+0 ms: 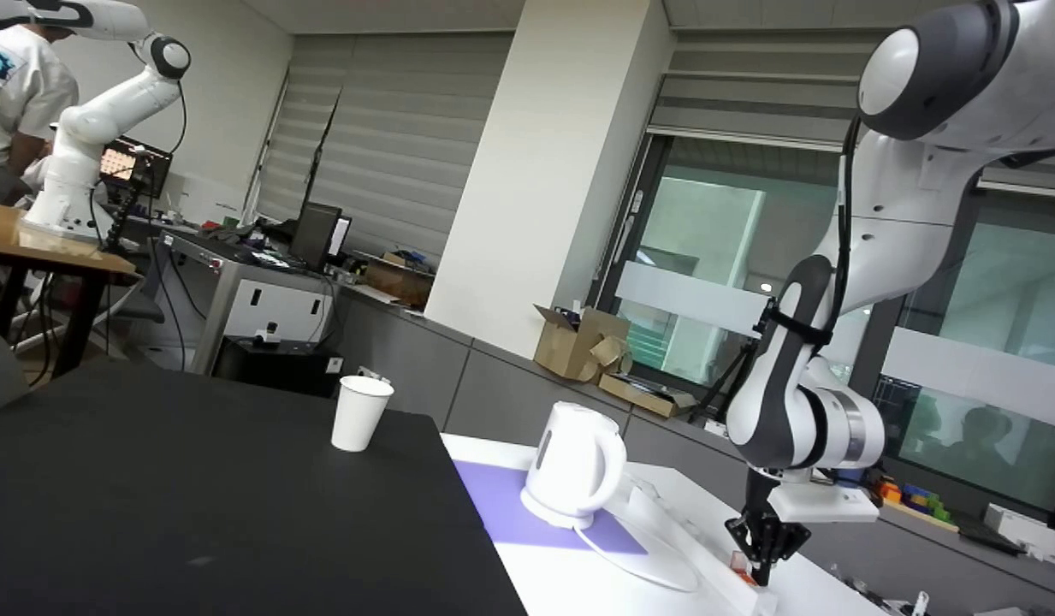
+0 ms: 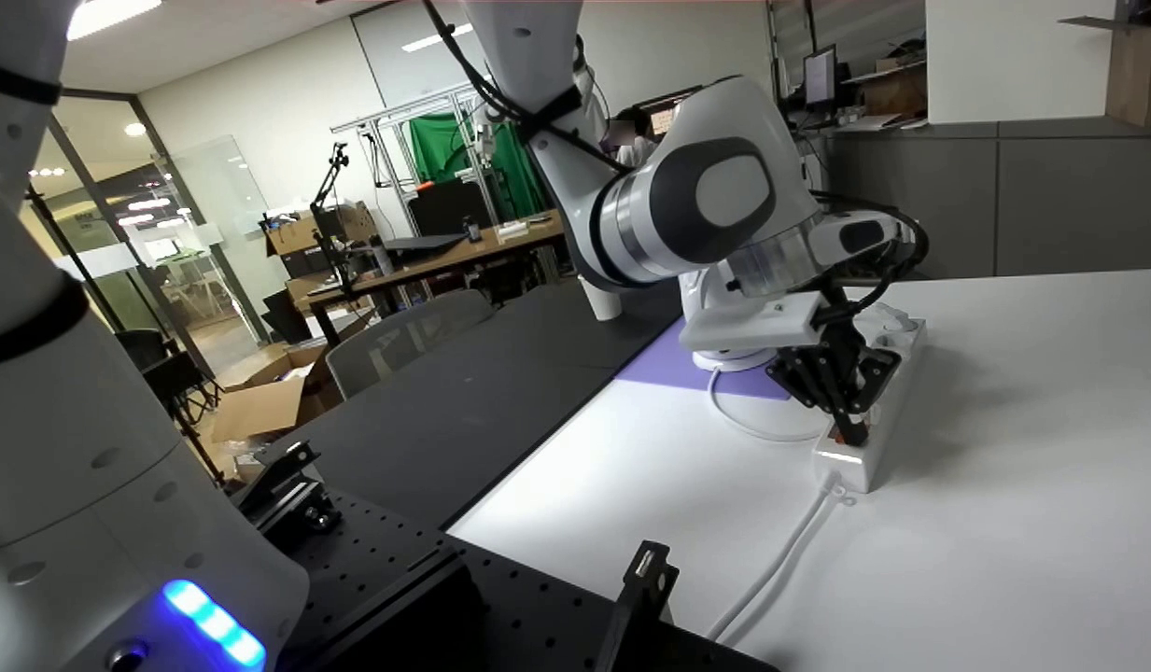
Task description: Turn on the main adapter switch
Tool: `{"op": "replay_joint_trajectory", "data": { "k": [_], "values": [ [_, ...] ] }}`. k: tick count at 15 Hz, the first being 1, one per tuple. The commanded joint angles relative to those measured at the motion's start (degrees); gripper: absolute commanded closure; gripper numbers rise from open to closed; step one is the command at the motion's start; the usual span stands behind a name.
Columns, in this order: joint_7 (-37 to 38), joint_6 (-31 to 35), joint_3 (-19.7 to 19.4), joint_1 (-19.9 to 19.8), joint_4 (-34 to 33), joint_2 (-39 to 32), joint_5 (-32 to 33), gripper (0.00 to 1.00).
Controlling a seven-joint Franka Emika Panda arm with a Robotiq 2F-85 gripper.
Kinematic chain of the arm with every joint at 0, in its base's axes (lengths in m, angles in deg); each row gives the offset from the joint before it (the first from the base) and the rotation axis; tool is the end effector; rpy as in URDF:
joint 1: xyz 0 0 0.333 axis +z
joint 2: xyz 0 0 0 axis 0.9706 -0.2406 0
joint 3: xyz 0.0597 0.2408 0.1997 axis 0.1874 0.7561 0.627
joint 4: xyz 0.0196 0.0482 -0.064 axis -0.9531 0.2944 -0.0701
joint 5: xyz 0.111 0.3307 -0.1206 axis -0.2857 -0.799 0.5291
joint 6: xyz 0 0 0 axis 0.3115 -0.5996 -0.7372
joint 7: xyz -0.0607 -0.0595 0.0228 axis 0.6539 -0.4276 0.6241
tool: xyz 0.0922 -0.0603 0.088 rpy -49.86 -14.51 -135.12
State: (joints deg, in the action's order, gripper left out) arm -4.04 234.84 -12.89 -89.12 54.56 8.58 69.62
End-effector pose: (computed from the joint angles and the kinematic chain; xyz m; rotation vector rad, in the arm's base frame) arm 0.4594 -0.2874 0.0634 2.8586 -0.4494 0.0792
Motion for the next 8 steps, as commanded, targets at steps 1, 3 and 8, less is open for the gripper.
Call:
{"op": "replay_joint_trajectory", "data": {
  "k": [1, 3, 8],
  "values": [
    [0.54, 0.45, -0.59, 1.45, 0.21, -0.23, 0.2, 1.0],
    [0.31, 1.0, -0.08, 1.49, 0.15, -0.64, 0.19, 1.0],
    [-0.46, 5.17, 0.75, 0.99, -0.28, -2.23, 0.19, 1.0]
  ]
}}
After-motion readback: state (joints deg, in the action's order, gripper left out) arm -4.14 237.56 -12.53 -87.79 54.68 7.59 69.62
